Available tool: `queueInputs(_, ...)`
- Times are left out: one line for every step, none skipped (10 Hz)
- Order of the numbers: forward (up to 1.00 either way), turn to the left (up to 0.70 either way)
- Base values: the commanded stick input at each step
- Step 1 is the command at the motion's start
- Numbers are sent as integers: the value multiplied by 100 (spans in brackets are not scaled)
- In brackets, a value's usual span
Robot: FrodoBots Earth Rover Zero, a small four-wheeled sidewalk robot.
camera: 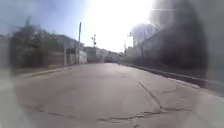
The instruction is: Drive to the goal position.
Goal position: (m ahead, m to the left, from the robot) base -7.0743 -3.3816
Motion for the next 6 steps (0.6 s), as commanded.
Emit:
queueInputs(100,0)
queueInputs(100,0)
queueInputs(100,0)
queueInputs(100,0)
queueInputs(100,0)
queueInputs(100,-40)
